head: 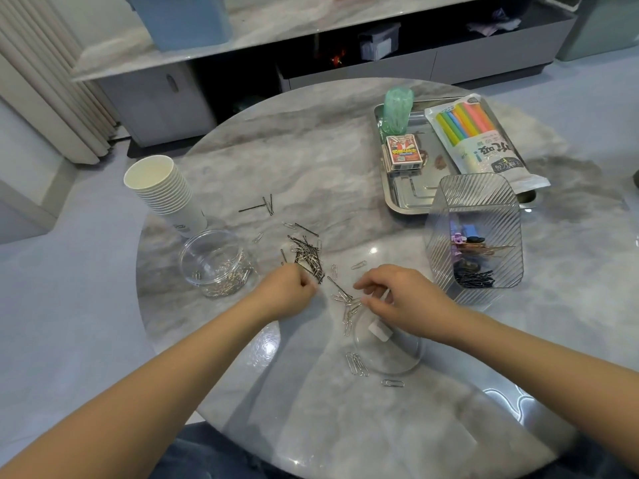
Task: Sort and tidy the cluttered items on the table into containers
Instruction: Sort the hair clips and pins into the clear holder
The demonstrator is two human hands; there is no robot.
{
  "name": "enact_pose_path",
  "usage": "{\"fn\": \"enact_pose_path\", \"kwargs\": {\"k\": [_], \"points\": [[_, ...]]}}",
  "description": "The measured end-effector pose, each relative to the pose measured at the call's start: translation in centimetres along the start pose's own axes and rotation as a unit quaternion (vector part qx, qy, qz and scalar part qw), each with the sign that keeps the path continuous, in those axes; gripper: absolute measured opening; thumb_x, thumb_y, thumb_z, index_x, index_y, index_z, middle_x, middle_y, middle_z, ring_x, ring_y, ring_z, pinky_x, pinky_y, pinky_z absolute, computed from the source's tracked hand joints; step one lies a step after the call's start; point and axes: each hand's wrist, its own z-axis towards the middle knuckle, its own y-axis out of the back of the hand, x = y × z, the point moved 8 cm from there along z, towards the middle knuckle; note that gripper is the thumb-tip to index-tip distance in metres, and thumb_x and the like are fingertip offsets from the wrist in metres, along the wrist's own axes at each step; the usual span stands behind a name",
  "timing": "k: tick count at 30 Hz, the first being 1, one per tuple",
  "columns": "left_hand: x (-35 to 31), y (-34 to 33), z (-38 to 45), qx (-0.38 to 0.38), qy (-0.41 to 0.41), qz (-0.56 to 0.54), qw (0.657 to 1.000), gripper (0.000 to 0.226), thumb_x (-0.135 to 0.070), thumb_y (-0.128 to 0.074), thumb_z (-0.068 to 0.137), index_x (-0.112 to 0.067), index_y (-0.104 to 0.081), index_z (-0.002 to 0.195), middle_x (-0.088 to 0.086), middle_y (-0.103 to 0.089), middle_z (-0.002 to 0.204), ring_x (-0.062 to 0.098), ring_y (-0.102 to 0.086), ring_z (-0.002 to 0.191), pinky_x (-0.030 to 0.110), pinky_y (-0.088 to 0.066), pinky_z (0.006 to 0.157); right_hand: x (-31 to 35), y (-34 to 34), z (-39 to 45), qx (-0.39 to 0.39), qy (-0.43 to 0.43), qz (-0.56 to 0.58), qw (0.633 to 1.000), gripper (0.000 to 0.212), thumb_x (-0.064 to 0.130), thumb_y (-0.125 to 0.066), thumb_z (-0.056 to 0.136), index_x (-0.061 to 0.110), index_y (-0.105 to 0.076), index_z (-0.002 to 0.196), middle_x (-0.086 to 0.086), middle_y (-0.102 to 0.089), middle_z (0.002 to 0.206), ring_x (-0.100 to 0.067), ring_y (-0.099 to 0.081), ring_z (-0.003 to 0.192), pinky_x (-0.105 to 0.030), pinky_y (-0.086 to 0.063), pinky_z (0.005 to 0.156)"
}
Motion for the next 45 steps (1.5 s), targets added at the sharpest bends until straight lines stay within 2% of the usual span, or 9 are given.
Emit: {"fn": "enact_pose_path", "kwargs": {"k": [4,9,13,15,19,27,30,38,45], "points": [[-3.5,-0.7,-2.3,0.047,-0.033,-0.27,0.961,0.019,-0.014,-0.06,0.09,-0.019,-0.061,0.072,0.0,-0.061,0.068,0.007,-0.054,0.061,0.008,-0.04,0.05,-0.6,-1.0,-0.2,0.018,-0.111,0.344,0.932,0.022,0.02,-0.06,0.091,0.01,-0.068,0.109,-0.008,-0.072,0.091,-0.01,-0.066,0.081,-0.018,-0.051,0.07],[-4.0,-1.4,-2.0,0.039,-0.028,-0.34,0.939,0.012,-0.012,-0.068,0.085,-0.015,-0.065,0.074,0.0,-0.066,0.067,0.006,-0.06,0.06,0.013,-0.043,0.052,-1.8,-1.1,-0.8,-0.014,-0.187,0.476,0.859,0.016,0.015,-0.058,0.091,0.008,-0.072,0.087,-0.011,-0.072,0.081,-0.011,-0.067,0.071,-0.015,-0.051,0.058],[0.1,1.7,0.8,-0.151,-0.001,-0.033,0.988,0.012,-0.017,-0.056,0.091,-0.015,-0.063,0.1,0.004,-0.057,0.101,0.021,-0.055,0.095,0.025,-0.041,0.079,-2.3,-0.9,-0.7,-0.022,-0.217,0.472,0.854,0.019,0.017,-0.056,0.093,0.005,-0.069,0.088,-0.007,-0.071,0.081,-0.012,-0.068,0.068,-0.017,-0.053,0.058],[1.8,1.7,1.5,-0.161,0.019,0.042,0.986,0.021,-0.016,-0.049,0.093,-0.01,-0.056,0.112,0.01,-0.045,0.116,0.028,-0.042,0.113,0.033,-0.038,0.091,-2.2,-1.0,-0.7,-0.011,-0.214,0.468,0.858,0.019,0.018,-0.056,0.093,0.005,-0.069,0.088,-0.005,-0.071,0.078,-0.012,-0.068,0.067,-0.017,-0.053,0.058],[1.9,1.3,1.8,-0.164,-0.025,0.04,0.985,0.026,-0.013,-0.052,0.092,-0.002,-0.058,0.115,0.012,-0.046,0.116,0.027,-0.038,0.116,0.033,-0.034,0.094,-2.1,-1.0,-0.7,-0.003,-0.211,0.459,0.863,0.017,0.017,-0.058,0.092,0.006,-0.07,0.084,-0.003,-0.071,0.075,-0.011,-0.067,0.066,-0.018,-0.053,0.06],[1.7,0.8,0.1,-0.161,-0.033,-0.07,0.984,0.025,0.007,-0.058,0.077,-0.01,-0.073,0.086,0.0,-0.065,0.08,0.013,-0.061,0.075,0.011,-0.039,0.06,-2.2,-1.3,-0.7,0.007,-0.211,0.443,0.871,0.019,0.017,-0.057,0.092,0.003,-0.07,0.089,-0.006,-0.071,0.077,-0.012,-0.065,0.064,-0.021,-0.053,0.064],[1.8,0.6,-0.2,-0.145,-0.024,-0.073,0.986,0.021,0.004,-0.062,0.076,-0.014,-0.069,0.085,-0.006,-0.062,0.072,0.013,-0.062,0.076,0.016,-0.045,0.067,-2.1,-1.6,-0.9,0.012,-0.209,0.442,0.872,0.019,0.017,-0.057,0.092,0.004,-0.069,0.089,-0.005,-0.07,0.076,-0.01,-0.064,0.061,-0.018,-0.053,0.062],[1.2,-0.2,0.0,-0.093,-0.013,0.113,0.989,0.013,-0.015,-0.058,0.09,-0.003,-0.063,0.091,0.013,-0.065,0.1,0.03,-0.059,0.098,0.033,-0.044,0.076,-2.0,-2.0,-1.2,0.022,-0.21,0.439,0.873,0.02,0.019,-0.057,0.092,0.004,-0.069,0.09,-0.005,-0.068,0.076,-0.006,-0.062,0.058,-0.014,-0.05,0.057],[-0.7,-2.2,-0.1,-0.068,-0.099,0.301,0.946,0.027,-0.001,-0.039,0.089,-0.004,-0.042,0.116,0.013,-0.045,0.121,0.029,-0.039,0.115,0.034,-0.04,0.092,-1.9,-1.9,-1.3,0.025,-0.209,0.438,0.874,0.021,0.018,-0.056,0.093,0.001,-0.068,0.093,-0.005,-0.067,0.077,-0.007,-0.061,0.059,-0.014,-0.049,0.057]]}}
